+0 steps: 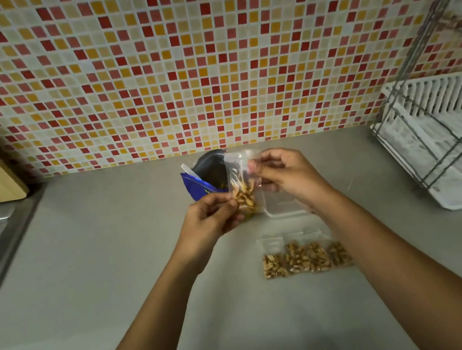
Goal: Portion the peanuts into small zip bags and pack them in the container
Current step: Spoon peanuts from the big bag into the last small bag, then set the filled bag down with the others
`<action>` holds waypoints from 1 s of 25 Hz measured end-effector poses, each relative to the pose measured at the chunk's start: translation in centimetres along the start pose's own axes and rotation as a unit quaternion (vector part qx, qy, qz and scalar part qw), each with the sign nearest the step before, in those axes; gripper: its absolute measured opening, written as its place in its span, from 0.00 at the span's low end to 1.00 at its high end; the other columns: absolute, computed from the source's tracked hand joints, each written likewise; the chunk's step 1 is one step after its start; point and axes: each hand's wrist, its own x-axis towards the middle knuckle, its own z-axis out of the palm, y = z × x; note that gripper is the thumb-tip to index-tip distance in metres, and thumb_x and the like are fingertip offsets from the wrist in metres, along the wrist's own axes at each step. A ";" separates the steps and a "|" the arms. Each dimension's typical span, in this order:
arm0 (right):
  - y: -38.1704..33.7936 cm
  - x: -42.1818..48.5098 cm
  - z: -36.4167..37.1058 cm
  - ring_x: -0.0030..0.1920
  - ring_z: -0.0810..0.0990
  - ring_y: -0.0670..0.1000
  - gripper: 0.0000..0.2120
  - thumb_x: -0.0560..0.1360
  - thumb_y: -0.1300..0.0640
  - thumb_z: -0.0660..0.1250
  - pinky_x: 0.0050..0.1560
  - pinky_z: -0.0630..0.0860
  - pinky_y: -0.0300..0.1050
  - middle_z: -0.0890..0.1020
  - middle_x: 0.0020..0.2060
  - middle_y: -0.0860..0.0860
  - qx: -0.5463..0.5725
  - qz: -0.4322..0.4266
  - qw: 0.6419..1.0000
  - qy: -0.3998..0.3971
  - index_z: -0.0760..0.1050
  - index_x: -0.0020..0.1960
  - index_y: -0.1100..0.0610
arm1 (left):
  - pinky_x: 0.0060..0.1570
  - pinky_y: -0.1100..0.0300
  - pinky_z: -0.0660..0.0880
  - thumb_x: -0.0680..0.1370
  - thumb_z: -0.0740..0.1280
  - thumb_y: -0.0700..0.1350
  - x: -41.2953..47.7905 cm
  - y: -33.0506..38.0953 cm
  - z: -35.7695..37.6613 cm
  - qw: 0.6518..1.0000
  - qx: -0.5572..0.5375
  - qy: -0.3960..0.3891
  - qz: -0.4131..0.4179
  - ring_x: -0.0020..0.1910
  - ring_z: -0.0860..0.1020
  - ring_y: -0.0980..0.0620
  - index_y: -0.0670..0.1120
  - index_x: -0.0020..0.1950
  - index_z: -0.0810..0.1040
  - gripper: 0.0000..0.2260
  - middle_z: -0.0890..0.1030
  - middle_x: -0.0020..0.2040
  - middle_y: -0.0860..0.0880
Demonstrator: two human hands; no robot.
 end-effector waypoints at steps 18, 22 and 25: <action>16.8 1.0 1.3 0.46 0.82 0.55 0.09 0.72 0.48 0.67 0.44 0.77 0.45 0.85 0.43 0.50 -0.463 0.022 0.886 0.010 0.82 0.47 0.49 | 0.41 0.64 0.72 0.73 0.70 0.43 -0.3 -13.7 0.4 0.904 0.389 0.141 -0.104 0.40 0.79 0.50 0.42 0.50 0.81 0.08 0.83 0.43 0.44; 17.7 1.2 1.8 0.51 0.78 0.56 0.11 0.73 0.48 0.64 0.46 0.74 0.45 0.83 0.47 0.51 -0.556 -0.017 0.831 0.006 0.81 0.52 0.49 | 0.45 0.58 0.73 0.74 0.67 0.49 -0.1 -14.3 0.7 0.858 0.491 0.113 -0.096 0.49 0.80 0.43 0.42 0.52 0.78 0.12 0.83 0.48 0.42; 16.6 0.9 1.4 0.51 0.77 0.55 0.14 0.72 0.49 0.67 0.48 0.74 0.45 0.82 0.50 0.52 -0.487 -0.048 0.871 0.038 0.79 0.55 0.54 | 0.45 0.58 0.73 0.77 0.64 0.53 -0.3 -12.0 0.3 0.828 0.542 0.134 -0.047 0.47 0.79 0.43 0.41 0.57 0.76 0.17 0.82 0.50 0.42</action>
